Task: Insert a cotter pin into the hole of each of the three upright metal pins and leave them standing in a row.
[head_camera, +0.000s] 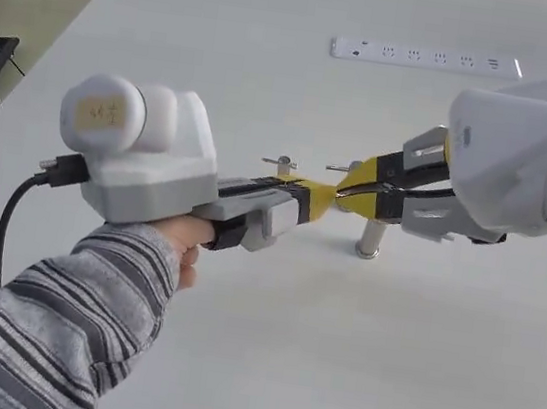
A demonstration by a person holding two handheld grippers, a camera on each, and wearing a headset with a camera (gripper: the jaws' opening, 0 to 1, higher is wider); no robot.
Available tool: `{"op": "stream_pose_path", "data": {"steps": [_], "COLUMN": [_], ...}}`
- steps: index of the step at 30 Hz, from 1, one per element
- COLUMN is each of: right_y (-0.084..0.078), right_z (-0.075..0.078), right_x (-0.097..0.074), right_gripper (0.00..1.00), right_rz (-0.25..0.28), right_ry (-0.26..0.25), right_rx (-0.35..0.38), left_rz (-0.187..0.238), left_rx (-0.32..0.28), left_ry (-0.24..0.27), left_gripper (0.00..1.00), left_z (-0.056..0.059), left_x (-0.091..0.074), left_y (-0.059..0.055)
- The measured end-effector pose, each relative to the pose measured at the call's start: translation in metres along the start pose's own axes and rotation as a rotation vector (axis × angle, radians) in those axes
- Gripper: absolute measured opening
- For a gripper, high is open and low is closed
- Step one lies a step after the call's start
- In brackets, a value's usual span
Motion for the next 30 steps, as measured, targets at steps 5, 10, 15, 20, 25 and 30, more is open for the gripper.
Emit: {"op": "stream_pose_path", "data": {"steps": [5, 10, 15, 20, 25, 30], "right_y": [0.002, 0.000, -0.002, -0.004, -0.001, -0.001], "right_z": [0.000, 0.000, 0.000, -0.001, -0.006, -0.014], "right_x": [-0.001, 0.000, -0.002, -0.005, -0.011, -0.015], "right_gripper": [0.00, 0.00, 0.02, 0.04, 0.07, 0.09], "right_rz": [-0.007, -0.011, -0.017, -0.024, -0.023, -0.019], "right_ry": [0.004, 0.023, 0.056, 0.090, 0.131, 0.182], "right_rx": [0.082, 0.200, 0.355, 0.513, 0.603, 0.671], "left_rz": [-0.012, -0.023, -0.047, -0.107, -0.130, -0.122], "left_rx": [0.055, 0.087, 0.151, 0.209, 0.257, 0.275], "left_ry": [-0.007, -0.023, -0.040, -0.050, -0.070, -0.107], "left_gripper": [0.00, 0.00, 0.00, 0.00, 0.00, 0.00], "left_z": [0.002, 0.004, 0.008, 0.008, 0.010, 0.014], "left_x": [0.000, -0.002, -0.006, -0.010, -0.013, -0.016], "left_y": [0.001, 0.000, -0.003, -0.012, -0.018, -0.019]}}
Point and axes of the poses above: the centre of the closed fingertips' face, and the gripper's own axes: x roughly forward along the fingers, z roughly to its right, y roughly out of its top, the point moved 1 cm from there along -x, roughly backward along the fingers, and after that the axes turned 14 degrees about -y, right-handed, at the moved point
